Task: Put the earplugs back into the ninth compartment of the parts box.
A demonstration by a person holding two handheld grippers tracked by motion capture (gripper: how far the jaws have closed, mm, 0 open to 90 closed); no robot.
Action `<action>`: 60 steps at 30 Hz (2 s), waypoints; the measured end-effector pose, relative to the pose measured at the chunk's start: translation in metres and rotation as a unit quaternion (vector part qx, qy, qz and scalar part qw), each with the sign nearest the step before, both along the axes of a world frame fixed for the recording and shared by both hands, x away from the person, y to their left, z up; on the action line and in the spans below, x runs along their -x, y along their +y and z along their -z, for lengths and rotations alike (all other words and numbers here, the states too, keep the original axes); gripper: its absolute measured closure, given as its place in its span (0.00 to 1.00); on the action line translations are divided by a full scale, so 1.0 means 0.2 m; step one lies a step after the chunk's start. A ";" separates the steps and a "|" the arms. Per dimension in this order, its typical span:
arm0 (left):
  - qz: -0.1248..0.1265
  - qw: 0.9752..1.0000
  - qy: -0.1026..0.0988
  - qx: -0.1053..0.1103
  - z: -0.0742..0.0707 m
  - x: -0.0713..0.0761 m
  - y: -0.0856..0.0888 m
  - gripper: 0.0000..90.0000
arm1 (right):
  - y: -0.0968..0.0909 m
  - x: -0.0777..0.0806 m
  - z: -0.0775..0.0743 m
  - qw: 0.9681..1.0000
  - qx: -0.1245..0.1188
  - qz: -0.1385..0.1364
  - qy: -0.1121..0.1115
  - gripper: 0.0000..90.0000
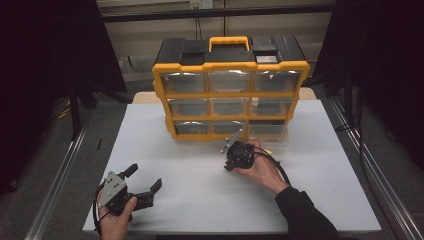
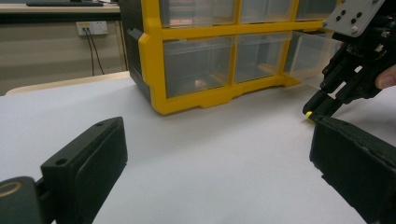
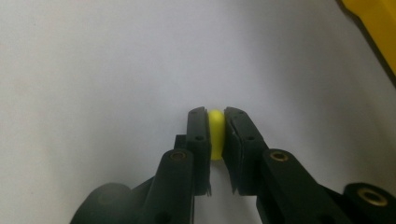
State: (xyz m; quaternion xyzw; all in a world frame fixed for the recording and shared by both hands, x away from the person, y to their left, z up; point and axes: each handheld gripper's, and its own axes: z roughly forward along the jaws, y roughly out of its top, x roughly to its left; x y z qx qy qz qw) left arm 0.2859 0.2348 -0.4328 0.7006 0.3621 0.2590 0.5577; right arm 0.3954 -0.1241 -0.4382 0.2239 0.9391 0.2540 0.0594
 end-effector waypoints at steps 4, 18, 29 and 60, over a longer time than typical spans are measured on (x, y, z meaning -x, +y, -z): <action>-0.001 1.000 0.000 0.002 0.00 0.00 0.00 0.05 | 0.00 0.01 -0.01 1.000 -0.004 -0.001 -0.003 0.89; -0.001 1.000 0.000 0.002 0.00 0.00 0.00 0.05 | -0.01 0.03 -0.05 0.999 -0.034 -0.002 -0.006 0.90; -0.001 1.000 0.000 0.002 0.00 0.00 0.00 0.05 | -0.04 0.04 -0.09 0.998 -0.061 0.003 -0.003 0.89; -0.002 1.000 -0.002 0.004 0.00 0.00 0.00 0.04 | -0.08 0.10 -0.23 0.992 -0.122 -0.013 -0.034 0.90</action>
